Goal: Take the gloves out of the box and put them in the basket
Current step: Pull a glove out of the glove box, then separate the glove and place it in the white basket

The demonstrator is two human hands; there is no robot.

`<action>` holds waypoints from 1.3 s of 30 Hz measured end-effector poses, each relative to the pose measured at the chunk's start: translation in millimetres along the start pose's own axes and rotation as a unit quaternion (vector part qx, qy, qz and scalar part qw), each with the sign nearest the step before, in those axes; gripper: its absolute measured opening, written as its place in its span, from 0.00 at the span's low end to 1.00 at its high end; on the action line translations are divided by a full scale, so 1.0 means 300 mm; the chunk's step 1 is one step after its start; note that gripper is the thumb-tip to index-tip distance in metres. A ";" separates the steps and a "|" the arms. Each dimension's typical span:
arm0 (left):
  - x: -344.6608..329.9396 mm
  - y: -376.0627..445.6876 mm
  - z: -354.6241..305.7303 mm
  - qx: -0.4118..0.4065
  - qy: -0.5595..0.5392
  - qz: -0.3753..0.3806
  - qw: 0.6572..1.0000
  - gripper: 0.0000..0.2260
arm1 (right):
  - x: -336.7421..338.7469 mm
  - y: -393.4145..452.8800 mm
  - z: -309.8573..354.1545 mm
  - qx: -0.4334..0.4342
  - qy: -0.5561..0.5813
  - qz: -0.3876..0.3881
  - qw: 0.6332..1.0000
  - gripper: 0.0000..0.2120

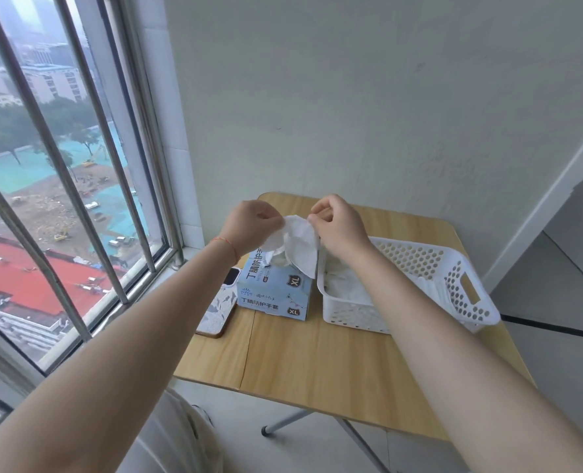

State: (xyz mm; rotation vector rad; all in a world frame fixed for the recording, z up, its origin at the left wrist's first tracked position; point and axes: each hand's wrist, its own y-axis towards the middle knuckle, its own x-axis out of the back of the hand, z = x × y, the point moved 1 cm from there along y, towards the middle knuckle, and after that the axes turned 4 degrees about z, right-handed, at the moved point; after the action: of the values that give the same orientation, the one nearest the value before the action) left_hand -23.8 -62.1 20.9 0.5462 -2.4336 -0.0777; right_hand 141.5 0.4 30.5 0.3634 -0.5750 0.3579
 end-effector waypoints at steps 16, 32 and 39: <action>0.081 -0.020 -0.016 0.164 -0.203 -0.068 0.963 0.08 | 0.027 -0.047 0.036 -0.085 0.098 0.025 0.991 0.04; -0.016 -0.081 -0.168 -0.040 -0.152 0.123 0.980 0.16 | 0.123 -0.047 0.189 -0.041 0.138 0.002 0.990 0.05; 0.053 -0.104 -0.122 0.020 -0.204 0.212 0.956 0.23 | 0.173 -0.045 0.171 -0.062 0.172 -0.070 0.981 0.16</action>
State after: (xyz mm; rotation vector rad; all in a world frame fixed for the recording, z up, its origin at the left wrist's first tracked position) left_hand -1.7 -94.1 53.2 0.0068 -2.9065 0.0459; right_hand 164.3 -21.7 97.7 0.2141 -0.2285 0.2406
